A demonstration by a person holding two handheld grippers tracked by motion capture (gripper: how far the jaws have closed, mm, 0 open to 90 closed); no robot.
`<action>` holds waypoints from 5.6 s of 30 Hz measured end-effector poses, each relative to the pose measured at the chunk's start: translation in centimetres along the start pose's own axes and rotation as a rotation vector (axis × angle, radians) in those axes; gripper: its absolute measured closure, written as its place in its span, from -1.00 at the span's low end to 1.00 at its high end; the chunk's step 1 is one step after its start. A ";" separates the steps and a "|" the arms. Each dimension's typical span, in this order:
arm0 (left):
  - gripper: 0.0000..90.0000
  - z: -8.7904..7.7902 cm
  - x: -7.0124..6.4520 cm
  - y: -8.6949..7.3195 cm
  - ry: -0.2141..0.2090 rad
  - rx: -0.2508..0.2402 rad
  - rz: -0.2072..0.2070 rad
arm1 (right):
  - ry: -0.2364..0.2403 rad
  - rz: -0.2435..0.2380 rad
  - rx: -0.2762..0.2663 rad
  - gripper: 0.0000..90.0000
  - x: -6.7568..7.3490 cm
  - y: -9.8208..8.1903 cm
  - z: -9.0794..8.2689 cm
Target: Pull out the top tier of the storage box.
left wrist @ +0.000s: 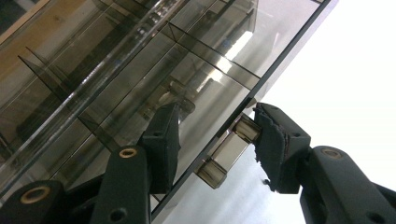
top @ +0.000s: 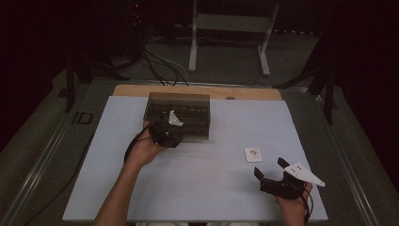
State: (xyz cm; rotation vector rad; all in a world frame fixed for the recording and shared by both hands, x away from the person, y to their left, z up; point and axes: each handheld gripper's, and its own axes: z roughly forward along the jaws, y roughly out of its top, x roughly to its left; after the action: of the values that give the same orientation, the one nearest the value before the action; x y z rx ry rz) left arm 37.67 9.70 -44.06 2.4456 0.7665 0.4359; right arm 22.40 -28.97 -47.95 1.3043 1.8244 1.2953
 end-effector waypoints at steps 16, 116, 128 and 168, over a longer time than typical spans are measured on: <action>0.23 -1.5 -0.9 -0.5 -0.019 -0.049 -0.007 | 0.006 -0.005 0.007 -0.97 0.1 0.0 0.1; -0.98 -7.9 2.3 -15.4 0.246 -0.469 -0.476 | -0.001 -0.015 0.014 -0.97 0.4 -0.1 0.3; -0.97 -8.5 1.0 -17.6 0.268 -0.514 -0.498 | -0.006 -0.010 0.011 -0.97 0.3 -0.1 0.3; -0.98 -9.4 -0.2 -19.1 0.330 -0.538 -0.476 | -0.017 0.029 0.112 -0.97 -0.9 4.2 3.8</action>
State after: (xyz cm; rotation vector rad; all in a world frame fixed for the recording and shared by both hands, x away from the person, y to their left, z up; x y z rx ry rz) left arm 25.11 26.59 -47.52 1.6487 1.1558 0.7502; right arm 27.58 -28.00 -45.64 1.4009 1.8969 1.2074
